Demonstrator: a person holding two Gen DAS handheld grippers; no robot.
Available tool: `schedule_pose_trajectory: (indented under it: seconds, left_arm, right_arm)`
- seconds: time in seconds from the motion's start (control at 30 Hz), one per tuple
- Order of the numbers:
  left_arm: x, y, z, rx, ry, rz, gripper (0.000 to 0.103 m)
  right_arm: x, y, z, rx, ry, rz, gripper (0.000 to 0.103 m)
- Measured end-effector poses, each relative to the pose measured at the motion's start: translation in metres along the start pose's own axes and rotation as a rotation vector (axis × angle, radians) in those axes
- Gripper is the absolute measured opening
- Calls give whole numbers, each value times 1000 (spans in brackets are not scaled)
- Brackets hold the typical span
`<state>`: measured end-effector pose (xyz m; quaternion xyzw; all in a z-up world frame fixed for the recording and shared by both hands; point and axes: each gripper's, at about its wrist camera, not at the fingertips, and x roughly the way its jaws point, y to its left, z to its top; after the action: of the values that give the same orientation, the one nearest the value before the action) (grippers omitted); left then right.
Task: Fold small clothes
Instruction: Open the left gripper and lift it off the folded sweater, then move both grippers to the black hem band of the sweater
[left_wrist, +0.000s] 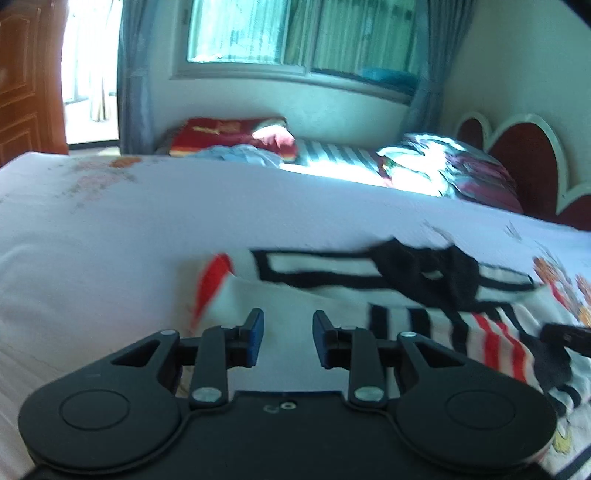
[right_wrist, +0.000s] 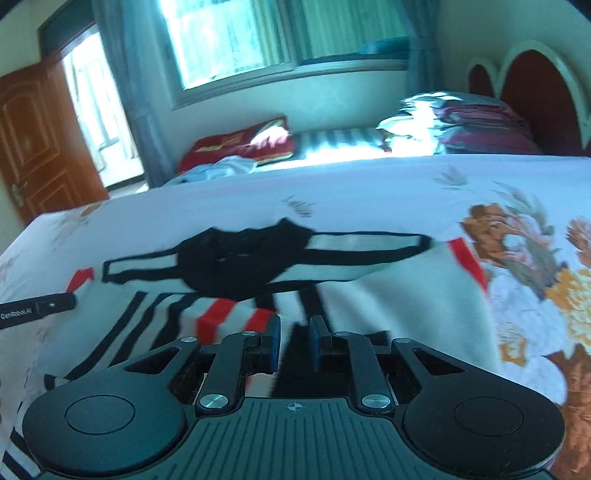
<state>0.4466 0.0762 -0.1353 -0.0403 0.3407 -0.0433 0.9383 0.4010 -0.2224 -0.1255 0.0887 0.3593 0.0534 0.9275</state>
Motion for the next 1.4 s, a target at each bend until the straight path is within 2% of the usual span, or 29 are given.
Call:
schedule_pose_trajectory:
  seconds: [0.13,0.2,0.27,0.3,0.4,0.47,0.57,0.77,0.87,0.93,1.1,1.17,1.3,1.4]
  left_arm:
    - [9,-11,-23,0,60,5,31]
    - [10,-11,-34,17,54,18,31]
    - [8,-11,-37,33,46,20,32]
    - [7,-11,-36,35,52,20,32]
    - [5,-9,-32,17,68,20,32]
    - [3,-11,-31,16,71,28,31]
    - [0,-13,-33,31,70,37,32]
    - [-13,-13,-34,24,68,43,33]
    - [-25,-13,-37,18,60,39,34]
    - [-32,-12,-42,23,59,40,36]
    - [-30,-6,-59,47,76,42,38]
    - [-31,-8,-58,57,79,50,38]
    - [-36,-9,-55,43,89,61,38]
    - [-48,-13,-53,35,76,62,38]
  right_arm:
    - [21,23,1,-16,34,42,17]
    - [30,29,-1,-50,55,28,17]
    - [45,26,-8,-87,104,-21,17]
    - [44,22,-9,-77,94,-8,17]
    - [36,17,-5,-56,86,-30,17]
    - [29,18,-5,-44,68,-6,18]
    - [31,21,-12,-79,109,-14,18]
    - [11,16,-13,-39,71,3,20]
    - [5,20,-20,-66,85,12,28]
    - [3,22,-28,-99,89,-6,37]
    - [1,17,-36,-118,85,-26,37]
    - [-4,14,-35,-90,67,-49,38]
    - [-8,8,-39,-128,98,-84,38]
    - [-25,2,-37,-87,76,-57,38]
